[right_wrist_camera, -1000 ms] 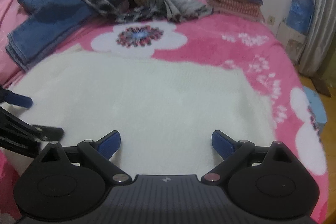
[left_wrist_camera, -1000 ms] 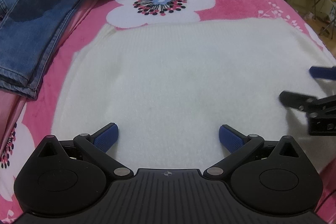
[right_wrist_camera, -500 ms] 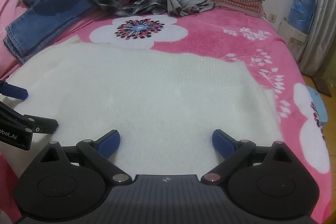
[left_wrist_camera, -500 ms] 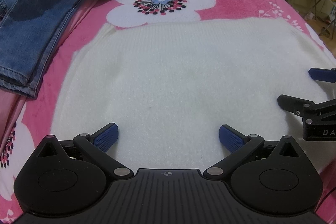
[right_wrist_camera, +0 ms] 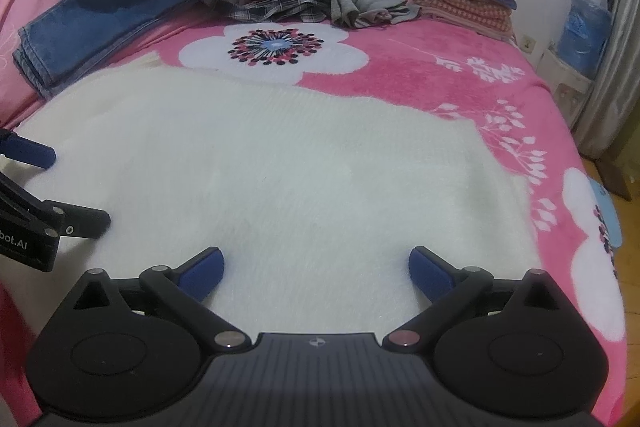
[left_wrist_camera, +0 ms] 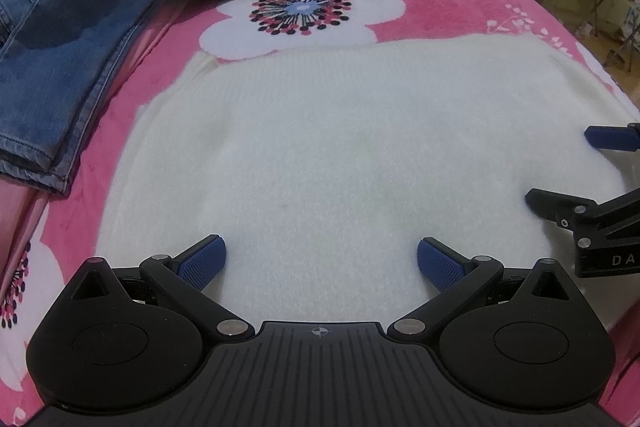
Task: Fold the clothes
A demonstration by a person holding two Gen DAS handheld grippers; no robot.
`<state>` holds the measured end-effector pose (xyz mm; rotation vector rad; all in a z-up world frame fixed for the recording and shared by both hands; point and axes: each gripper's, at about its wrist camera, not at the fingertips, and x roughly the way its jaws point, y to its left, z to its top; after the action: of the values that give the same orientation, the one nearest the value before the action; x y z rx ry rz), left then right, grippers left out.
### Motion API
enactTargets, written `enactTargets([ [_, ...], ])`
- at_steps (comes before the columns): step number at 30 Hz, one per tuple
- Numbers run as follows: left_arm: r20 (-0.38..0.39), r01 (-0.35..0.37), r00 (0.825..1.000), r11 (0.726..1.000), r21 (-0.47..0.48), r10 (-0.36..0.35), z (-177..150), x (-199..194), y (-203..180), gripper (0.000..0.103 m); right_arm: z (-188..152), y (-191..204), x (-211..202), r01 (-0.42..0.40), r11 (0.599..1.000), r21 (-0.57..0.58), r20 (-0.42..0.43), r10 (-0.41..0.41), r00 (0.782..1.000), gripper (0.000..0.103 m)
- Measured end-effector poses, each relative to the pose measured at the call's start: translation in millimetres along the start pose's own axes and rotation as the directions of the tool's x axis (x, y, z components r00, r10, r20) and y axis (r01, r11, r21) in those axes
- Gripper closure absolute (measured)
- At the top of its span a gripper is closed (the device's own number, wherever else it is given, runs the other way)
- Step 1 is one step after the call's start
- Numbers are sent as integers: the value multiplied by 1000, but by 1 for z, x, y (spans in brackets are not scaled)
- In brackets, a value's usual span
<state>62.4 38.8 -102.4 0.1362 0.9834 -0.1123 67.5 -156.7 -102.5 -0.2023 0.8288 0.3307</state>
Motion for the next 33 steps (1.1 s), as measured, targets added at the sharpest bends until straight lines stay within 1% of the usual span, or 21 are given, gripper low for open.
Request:
enactTargets([
  [10, 15, 0, 1000, 1000, -2, 0, -2, 0, 0, 0, -1, 0, 1, 0, 1000, 0, 5, 0, 1000, 2],
  [29, 8, 11, 1000, 1000, 1, -11, 0, 0, 2, 0, -1, 0, 1, -3, 1000, -4, 3, 3, 1000, 1],
  [32, 17, 16, 1000, 1000, 1, -16, 1, -2, 3, 0, -1, 0, 1, -3, 1000, -4, 4, 3, 1000, 1],
  [33, 34, 20, 999, 1000, -7, -20, 1, -5, 4, 0, -2, 0, 1, -4, 1000, -4, 6, 4, 1000, 1],
])
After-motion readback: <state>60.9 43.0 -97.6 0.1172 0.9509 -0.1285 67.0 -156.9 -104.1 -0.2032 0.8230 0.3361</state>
